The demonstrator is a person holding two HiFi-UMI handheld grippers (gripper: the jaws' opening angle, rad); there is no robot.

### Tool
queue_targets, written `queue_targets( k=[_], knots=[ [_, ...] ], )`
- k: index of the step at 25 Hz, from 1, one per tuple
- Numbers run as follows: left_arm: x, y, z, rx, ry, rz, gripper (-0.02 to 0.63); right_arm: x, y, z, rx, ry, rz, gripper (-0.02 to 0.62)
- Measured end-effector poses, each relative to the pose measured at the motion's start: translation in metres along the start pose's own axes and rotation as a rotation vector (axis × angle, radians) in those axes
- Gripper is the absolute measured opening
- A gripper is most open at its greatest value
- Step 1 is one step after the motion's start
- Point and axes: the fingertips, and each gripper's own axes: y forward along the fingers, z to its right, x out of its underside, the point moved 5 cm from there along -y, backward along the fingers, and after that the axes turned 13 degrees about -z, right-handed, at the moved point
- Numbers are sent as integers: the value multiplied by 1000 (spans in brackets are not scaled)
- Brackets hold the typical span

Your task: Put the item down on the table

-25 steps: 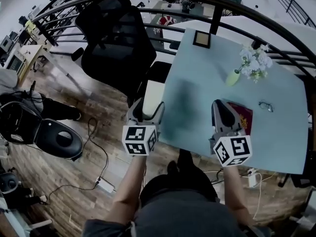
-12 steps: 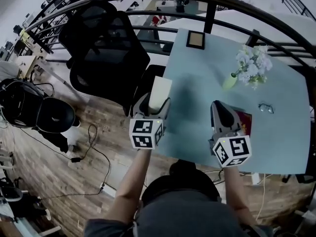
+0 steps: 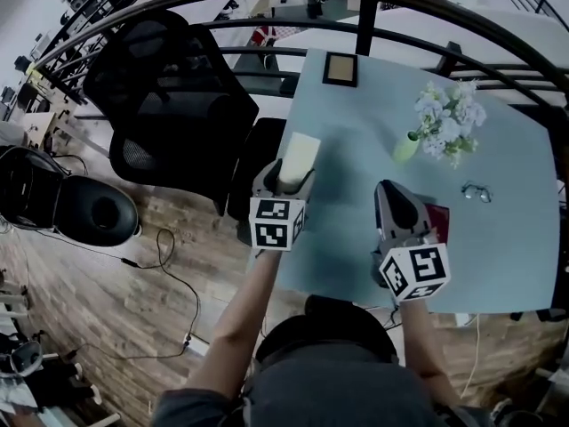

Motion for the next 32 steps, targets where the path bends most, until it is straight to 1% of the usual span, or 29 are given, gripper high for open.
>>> queue_targets(
  k=[10, 15, 20, 32],
  knots=[
    [21, 57, 8, 8, 32, -134, 308, 3, 2, 15, 13, 13, -19, 23],
    [31, 76, 10, 4, 31, -192, 308, 6, 3, 18, 11, 17, -28, 23],
    [42, 95, 7, 6, 9, -230, 308, 9, 5, 24, 12, 27, -35, 23],
    [52, 107, 6, -13, 29, -328, 308, 10, 8, 28, 19, 35, -38, 23]
  ],
)
